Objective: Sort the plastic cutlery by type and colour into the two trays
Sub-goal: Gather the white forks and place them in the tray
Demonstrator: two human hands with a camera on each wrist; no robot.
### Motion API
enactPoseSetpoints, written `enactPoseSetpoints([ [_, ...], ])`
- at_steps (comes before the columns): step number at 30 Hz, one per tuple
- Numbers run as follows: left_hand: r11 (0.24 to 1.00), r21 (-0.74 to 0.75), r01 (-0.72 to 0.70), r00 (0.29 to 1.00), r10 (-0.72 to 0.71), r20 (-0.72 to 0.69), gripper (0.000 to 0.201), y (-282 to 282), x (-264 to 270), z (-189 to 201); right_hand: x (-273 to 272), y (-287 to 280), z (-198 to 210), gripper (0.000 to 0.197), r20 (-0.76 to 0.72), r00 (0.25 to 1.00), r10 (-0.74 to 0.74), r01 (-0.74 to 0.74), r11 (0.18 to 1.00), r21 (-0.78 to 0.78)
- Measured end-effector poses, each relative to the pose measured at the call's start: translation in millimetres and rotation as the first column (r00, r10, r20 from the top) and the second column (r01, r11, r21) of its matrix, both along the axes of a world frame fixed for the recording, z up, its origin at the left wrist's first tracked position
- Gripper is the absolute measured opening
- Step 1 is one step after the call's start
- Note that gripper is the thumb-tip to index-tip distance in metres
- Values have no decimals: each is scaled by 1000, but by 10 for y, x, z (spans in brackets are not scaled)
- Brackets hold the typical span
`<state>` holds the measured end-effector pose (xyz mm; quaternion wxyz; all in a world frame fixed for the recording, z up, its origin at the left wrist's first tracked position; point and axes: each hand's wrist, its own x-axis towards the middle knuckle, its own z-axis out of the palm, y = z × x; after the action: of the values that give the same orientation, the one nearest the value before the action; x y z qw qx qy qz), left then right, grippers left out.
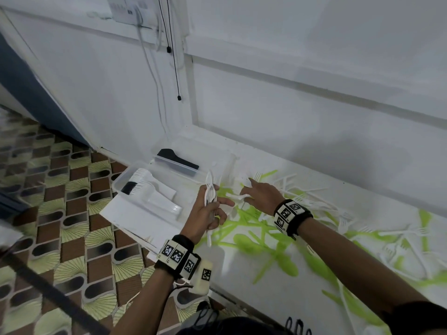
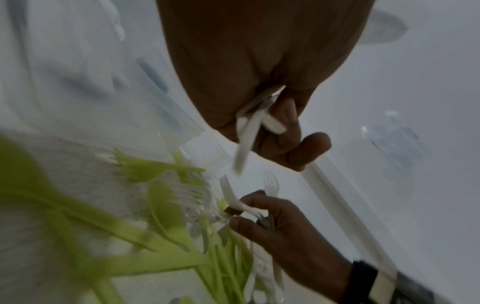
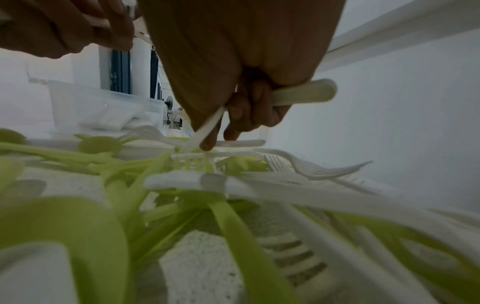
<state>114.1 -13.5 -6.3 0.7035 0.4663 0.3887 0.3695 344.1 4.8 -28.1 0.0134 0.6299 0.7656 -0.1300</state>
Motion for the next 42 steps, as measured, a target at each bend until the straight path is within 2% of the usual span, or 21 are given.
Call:
enactPoseSetpoints([
  [3, 999, -29, -33, 999, 33, 5, 25, 26, -4, -9, 43, -62, 32, 31, 5, 1000, -29, 29, 1000, -7],
  [6, 996, 19, -82, 993, 83, -88, 21, 15, 45, -19, 69, -141, 75, 34, 11, 996, -91, 91, 995, 28],
  [8, 992, 49, -118, 988, 122, -93, 30, 6, 77, -34, 122, -202, 97, 34, -54, 982, -181, 184, 980, 72],
  [10, 991, 62, -122, 990, 126, -64, 34, 8, 110, -55, 196, -295, 94, 28, -188, 948, -257, 281, 953, 111],
  [13, 995, 47, -93, 990, 97, -102, 32, 41, 184, -86, 283, -457, 54, 20, -380, 870, -313, 385, 914, 126],
  [17, 997, 7, -74, 989, 74, -126, 44, 76, 319, -103, 271, -648, 50, 27, -497, 796, -347, 458, 881, 118],
  [20, 999, 26, -48, 989, 51, -138, 32, 117, 422, -84, 264, -786, 39, 22, -573, 740, -351, 487, 868, 98],
  [22, 997, 71, 17, 977, -2, -213, 20, 148, 500, -81, 275, -872, 46, 19, -600, 722, -345, 504, 856, 114],
  [24, 986, 144, 85, 955, -39, -295, 19, 179, 577, -98, 284, -921, 35, 21, -595, 723, -351, 512, 850, 122],
  [28, 940, 301, 162, 869, 9, -494, 25, 366, 750, -189, 265, -1006, 67, 30, -573, 735, -361, 506, 856, 110],
  [30, 889, 395, 231, 768, 83, -635, 37, 521, 834, -300, 237, -1064, 81, 9, -612, 702, -364, 521, 849, 92],
  [31, 863, 424, 275, 687, 132, -714, 40, 583, 873, -353, 227, -1083, 73, 11, -633, 675, -379, 550, 830, 90],
  [33, 854, 403, 329, 564, 164, -809, 42, 666, 955, -433, 223, -1119, 57, 13, -656, 617, -435, 613, 789, 53],
  [37, 844, 304, 443, 442, 89, -893, 41, 695, 1086, -502, 227, -1214, 71, 6, -704, 514, -490, 679, 734, -15],
  [39, 831, 287, 477, 406, 82, -910, 41, 676, 1105, -517, 237, -1255, 61, 14, -740, 464, -487, 703, 711, -27],
  [42, 793, 317, 520, 423, 83, -902, 38, 637, 1061, -549, 246, -1270, 64, 30, -726, 474, -499, 720, 694, -6],
])
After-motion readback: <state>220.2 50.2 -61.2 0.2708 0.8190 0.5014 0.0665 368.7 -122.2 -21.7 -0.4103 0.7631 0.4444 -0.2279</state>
